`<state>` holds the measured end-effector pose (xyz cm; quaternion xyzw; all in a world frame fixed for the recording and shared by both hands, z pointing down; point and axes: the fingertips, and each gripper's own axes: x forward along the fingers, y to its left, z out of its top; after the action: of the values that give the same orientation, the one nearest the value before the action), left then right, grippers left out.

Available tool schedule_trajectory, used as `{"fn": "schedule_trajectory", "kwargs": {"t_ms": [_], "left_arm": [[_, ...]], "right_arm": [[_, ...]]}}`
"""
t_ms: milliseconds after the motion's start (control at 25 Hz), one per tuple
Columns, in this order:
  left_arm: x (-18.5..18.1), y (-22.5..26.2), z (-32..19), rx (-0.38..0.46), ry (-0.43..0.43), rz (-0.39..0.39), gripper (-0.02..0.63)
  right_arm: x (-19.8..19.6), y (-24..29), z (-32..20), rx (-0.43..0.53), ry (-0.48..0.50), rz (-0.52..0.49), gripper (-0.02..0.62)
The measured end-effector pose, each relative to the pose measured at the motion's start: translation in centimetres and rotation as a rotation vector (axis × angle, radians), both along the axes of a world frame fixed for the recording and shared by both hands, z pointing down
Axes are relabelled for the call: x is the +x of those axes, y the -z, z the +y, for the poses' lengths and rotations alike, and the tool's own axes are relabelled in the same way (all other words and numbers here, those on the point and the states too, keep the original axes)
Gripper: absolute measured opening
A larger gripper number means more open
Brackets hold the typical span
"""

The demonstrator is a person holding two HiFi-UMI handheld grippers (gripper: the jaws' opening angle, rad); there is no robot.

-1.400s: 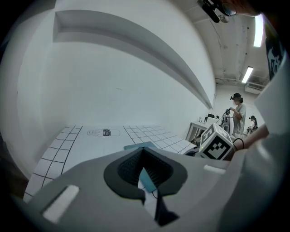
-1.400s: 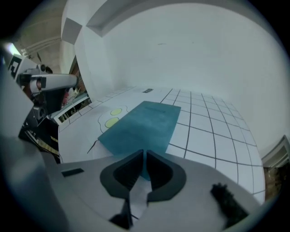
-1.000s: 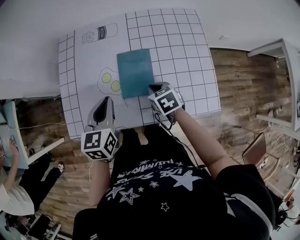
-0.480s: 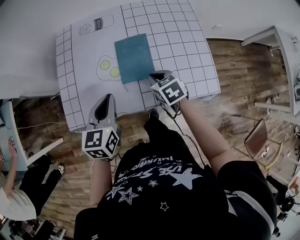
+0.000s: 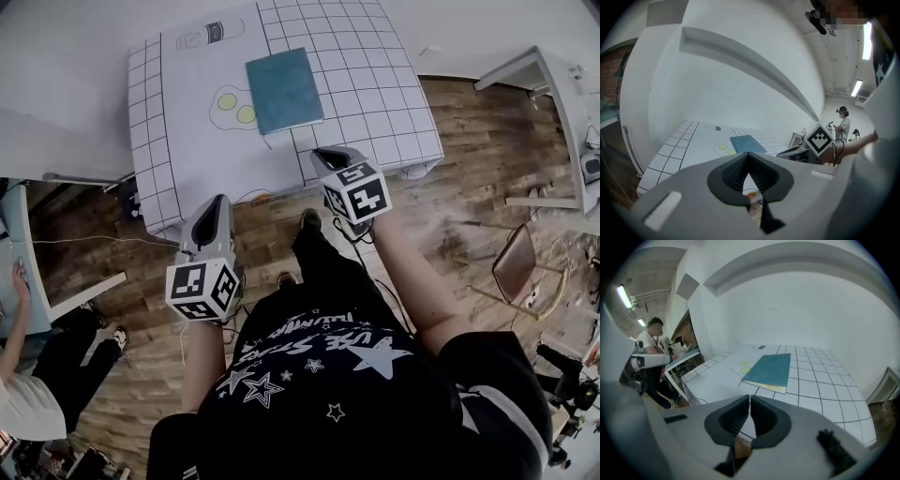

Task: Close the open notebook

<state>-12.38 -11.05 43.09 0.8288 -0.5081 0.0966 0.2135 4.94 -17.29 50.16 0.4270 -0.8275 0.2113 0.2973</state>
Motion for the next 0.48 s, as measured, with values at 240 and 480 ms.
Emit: {"fn": "schedule_trajectory", "kwargs": {"t_ms": [240,480], "left_arm": [[-0.6,0.8,2.9,0.047,-0.03,0.019,0.009],[-0.9,1.8,6.9,0.095,-0.064,0.006,0.009]], "right_arm": [[-1.2,2.2,3.8,0.045,-0.006,-0.032,0.018],[-2.0,2.6,8.9,0.062,-0.004,-0.024,0.017]]}}
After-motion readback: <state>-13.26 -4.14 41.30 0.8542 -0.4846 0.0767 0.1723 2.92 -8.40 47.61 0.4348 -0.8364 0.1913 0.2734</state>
